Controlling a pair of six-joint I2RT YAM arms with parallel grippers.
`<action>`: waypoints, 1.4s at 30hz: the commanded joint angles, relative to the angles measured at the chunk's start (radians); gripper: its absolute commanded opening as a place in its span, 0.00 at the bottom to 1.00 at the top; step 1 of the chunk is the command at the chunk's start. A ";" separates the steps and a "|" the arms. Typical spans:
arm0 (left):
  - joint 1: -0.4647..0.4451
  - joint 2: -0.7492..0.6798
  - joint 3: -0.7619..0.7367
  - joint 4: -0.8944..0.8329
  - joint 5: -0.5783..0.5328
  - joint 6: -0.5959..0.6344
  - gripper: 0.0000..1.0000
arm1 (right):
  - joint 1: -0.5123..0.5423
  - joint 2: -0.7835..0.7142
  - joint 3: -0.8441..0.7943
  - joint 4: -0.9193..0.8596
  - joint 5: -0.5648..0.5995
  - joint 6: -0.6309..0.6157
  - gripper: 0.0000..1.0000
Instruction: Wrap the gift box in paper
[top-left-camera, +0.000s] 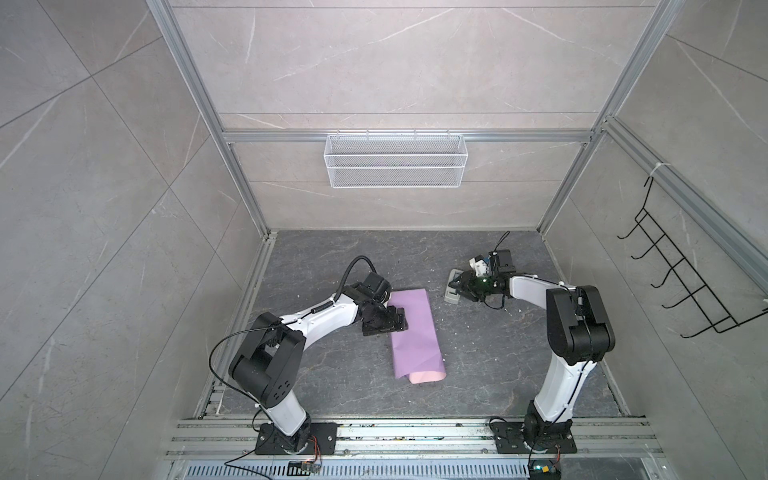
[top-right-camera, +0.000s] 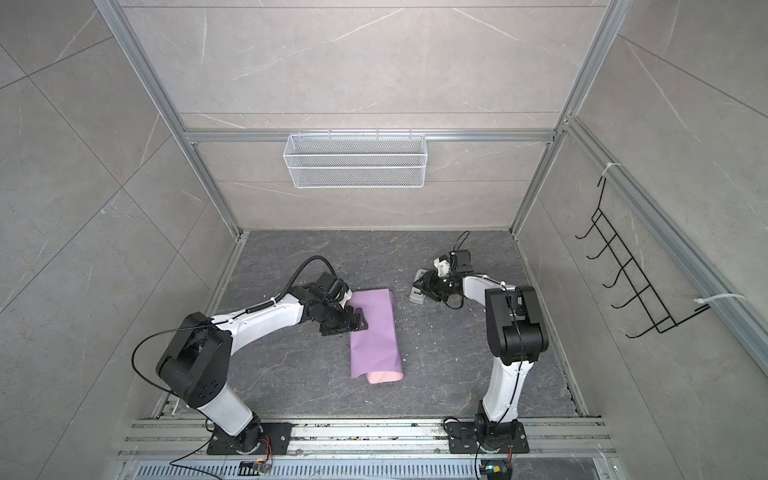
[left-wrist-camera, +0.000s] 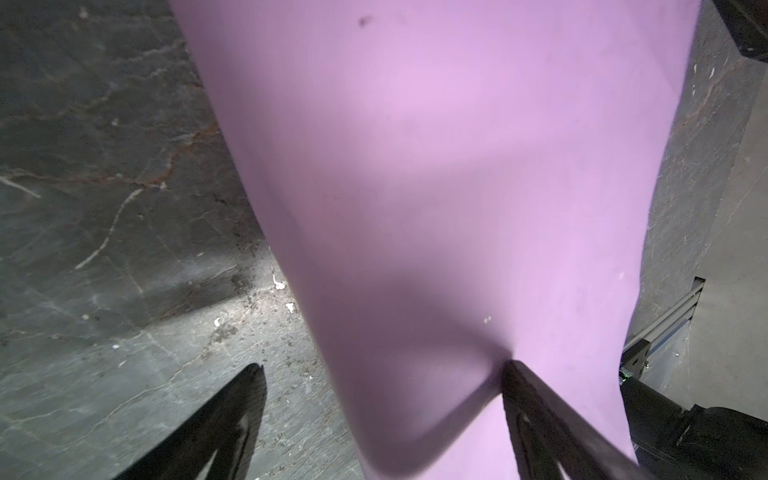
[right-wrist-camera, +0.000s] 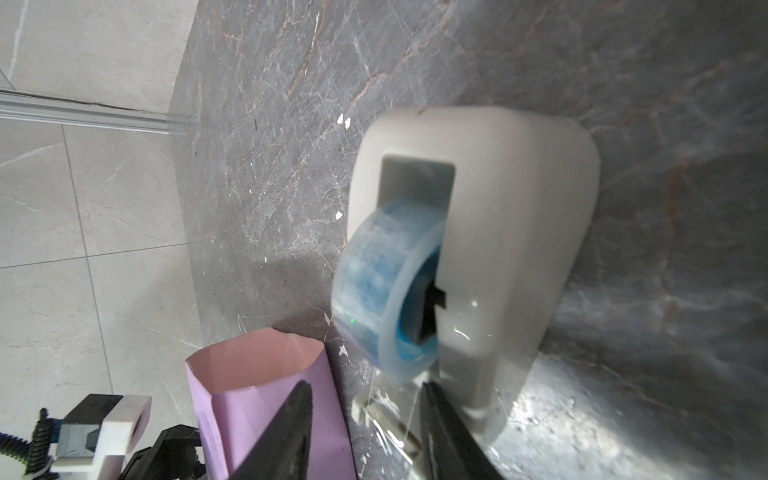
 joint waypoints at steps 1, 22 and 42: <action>0.005 0.034 -0.039 -0.081 -0.080 0.030 0.90 | 0.000 0.051 -0.036 -0.012 0.028 0.018 0.45; 0.005 0.031 -0.041 -0.078 -0.081 0.027 0.90 | 0.000 0.054 -0.051 -0.038 0.040 0.021 0.38; 0.005 0.042 -0.030 -0.081 -0.079 0.029 0.90 | -0.004 0.033 -0.073 -0.069 0.037 0.053 0.35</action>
